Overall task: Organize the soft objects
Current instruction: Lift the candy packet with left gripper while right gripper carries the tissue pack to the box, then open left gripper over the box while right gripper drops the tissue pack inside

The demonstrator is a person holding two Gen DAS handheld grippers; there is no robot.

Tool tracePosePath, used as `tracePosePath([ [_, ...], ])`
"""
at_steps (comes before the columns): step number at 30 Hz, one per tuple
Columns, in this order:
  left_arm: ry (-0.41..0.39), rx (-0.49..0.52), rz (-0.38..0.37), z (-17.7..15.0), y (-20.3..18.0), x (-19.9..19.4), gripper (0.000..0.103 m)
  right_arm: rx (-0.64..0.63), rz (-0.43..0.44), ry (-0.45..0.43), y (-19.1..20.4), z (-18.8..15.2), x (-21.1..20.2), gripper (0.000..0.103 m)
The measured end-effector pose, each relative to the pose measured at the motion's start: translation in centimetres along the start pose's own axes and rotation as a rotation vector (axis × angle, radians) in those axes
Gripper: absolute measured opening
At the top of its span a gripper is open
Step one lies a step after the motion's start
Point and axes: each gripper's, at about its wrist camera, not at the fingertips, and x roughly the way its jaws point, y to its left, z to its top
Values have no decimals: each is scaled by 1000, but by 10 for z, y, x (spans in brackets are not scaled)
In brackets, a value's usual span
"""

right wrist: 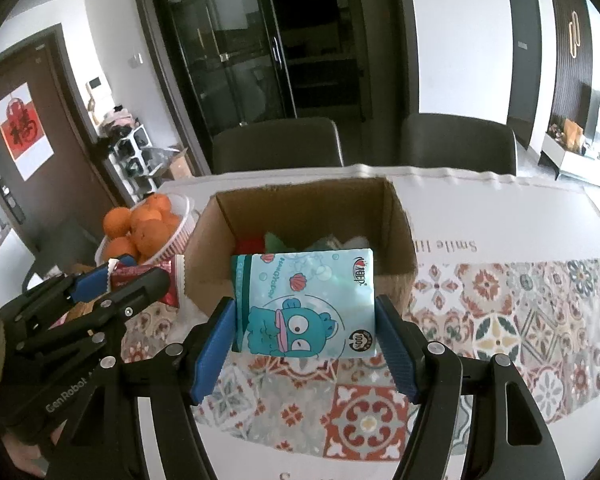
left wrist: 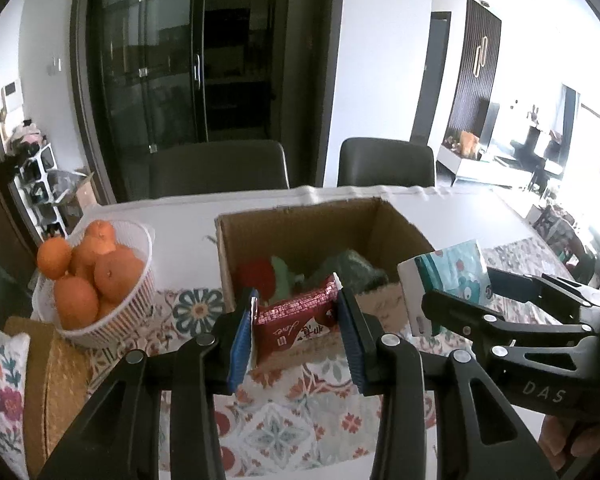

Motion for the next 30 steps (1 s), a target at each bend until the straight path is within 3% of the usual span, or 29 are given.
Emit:
tracePosePath([
  [18,11,10,27,48,11,45,40,-59,-29,-21,-4,58,33,69],
  [30,130,35,23,58,16,99,39,-78,-25,92,-19,77,86,70],
])
